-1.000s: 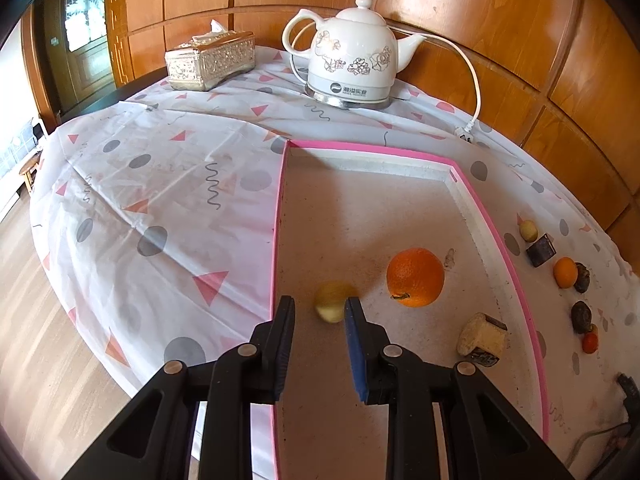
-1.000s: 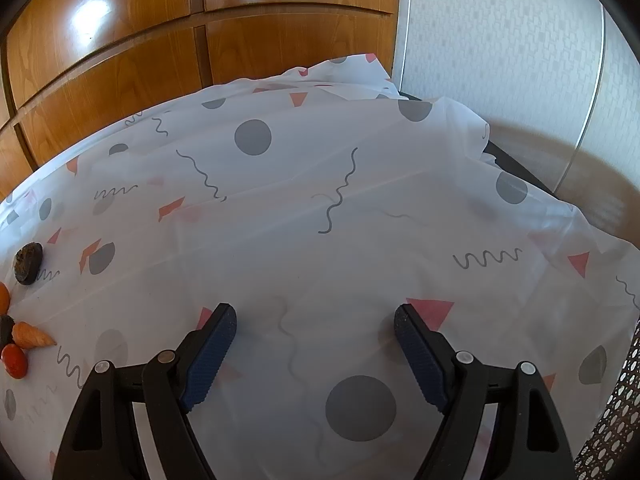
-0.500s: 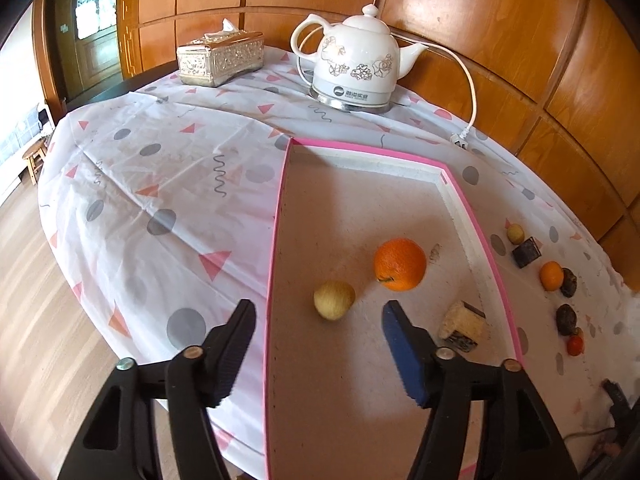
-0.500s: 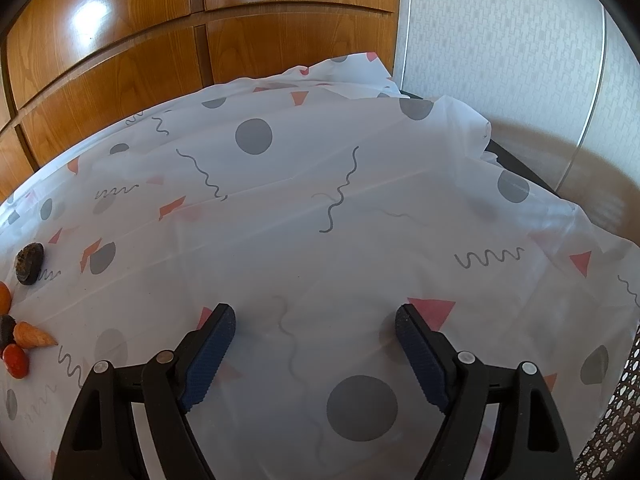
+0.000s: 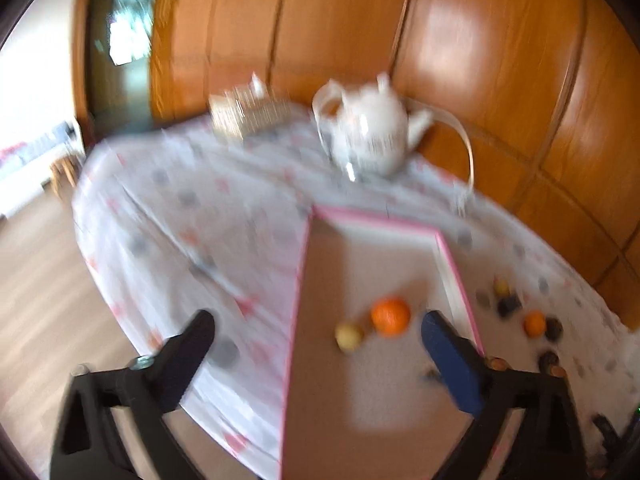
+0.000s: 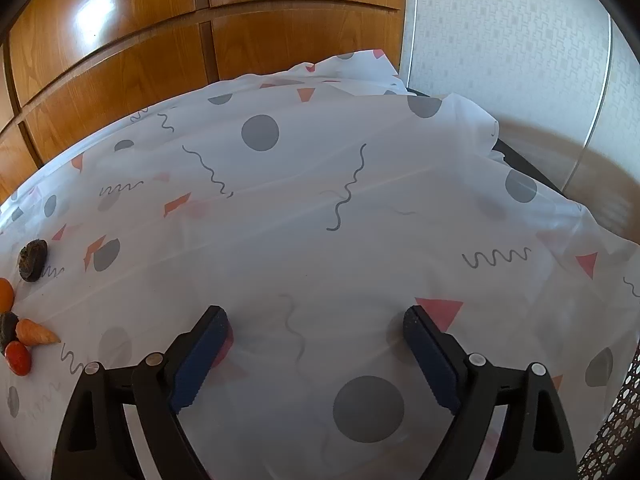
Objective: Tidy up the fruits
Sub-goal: 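Move the right tool toward the dark round fruit beside the orange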
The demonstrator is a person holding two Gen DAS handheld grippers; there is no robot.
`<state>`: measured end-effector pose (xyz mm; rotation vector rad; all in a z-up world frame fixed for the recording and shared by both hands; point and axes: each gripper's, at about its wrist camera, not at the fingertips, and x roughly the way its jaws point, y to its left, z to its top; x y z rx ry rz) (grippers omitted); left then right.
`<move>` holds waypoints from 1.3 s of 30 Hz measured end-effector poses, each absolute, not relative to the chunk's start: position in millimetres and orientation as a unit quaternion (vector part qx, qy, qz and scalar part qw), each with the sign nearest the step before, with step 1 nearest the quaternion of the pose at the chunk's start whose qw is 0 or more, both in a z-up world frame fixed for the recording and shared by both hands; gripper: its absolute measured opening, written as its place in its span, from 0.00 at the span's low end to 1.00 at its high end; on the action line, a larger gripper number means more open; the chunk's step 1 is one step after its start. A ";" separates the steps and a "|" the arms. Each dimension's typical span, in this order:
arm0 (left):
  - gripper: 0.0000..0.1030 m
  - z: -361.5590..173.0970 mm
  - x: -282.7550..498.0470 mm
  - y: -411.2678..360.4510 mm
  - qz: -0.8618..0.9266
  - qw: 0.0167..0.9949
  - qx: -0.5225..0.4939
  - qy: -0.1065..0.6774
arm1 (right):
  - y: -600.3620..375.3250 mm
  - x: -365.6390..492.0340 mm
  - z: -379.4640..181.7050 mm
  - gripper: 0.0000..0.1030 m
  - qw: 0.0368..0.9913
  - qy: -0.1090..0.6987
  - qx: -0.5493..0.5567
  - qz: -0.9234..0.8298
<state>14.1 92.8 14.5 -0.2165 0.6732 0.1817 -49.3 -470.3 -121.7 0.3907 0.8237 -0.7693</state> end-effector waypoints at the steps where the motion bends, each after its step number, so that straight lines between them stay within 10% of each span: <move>1: 1.00 19.1 10.4 92.0 0.101 0.940 -0.099 0.311 | -470.1 -49.5 -121.8 0.89 0.827 0.388 0.184 -0.362; 39: 1.00 -15.5 11.7 102.8 0.125 0.911 -0.113 0.377 | -388.7 62.9 -96.3 0.79 0.868 0.443 0.131 -0.179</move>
